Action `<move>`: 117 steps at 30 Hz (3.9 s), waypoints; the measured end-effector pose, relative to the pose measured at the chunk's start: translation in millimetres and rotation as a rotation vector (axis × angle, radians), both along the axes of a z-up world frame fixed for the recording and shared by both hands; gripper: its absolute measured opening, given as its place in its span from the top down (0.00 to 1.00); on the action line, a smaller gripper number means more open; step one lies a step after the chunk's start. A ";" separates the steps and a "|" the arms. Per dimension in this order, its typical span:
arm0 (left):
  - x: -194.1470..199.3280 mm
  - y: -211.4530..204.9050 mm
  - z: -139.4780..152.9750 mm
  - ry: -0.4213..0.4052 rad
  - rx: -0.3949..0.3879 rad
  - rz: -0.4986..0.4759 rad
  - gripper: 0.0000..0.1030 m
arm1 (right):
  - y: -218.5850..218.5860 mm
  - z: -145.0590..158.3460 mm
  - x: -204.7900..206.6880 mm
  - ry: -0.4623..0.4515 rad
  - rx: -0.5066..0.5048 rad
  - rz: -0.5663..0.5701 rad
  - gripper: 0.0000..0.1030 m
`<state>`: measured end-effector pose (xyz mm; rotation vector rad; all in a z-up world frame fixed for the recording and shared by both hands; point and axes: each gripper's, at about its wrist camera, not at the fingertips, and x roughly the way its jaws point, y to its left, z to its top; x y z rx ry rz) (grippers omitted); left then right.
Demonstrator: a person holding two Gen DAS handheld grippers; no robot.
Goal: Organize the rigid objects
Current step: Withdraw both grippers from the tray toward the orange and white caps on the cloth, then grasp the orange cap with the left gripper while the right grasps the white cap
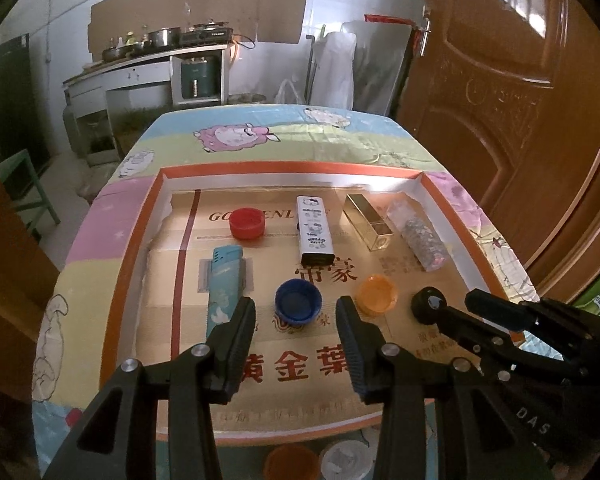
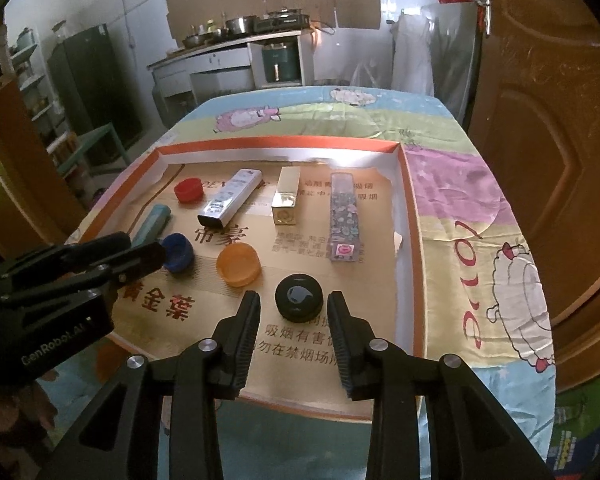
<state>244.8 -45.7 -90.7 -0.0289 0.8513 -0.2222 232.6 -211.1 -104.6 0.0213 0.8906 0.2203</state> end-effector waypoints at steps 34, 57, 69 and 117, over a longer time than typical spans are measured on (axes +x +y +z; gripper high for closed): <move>-53.7 21.3 26.6 -0.044 -0.013 0.023 0.59 | 16.2 30.6 -53.7 -0.047 -0.020 0.020 0.65; -88.1 42.5 28.8 -0.053 -0.039 0.040 0.59 | 33.9 35.8 -90.1 -0.057 -0.039 0.044 0.65; -101.3 58.8 9.3 -0.016 -0.047 0.056 0.59 | 50.4 16.6 -100.5 -0.014 -0.043 0.071 0.65; -89.7 32.9 -22.6 0.070 -0.064 -0.075 0.59 | 68.2 -25.3 -86.5 0.015 -0.075 0.062 0.71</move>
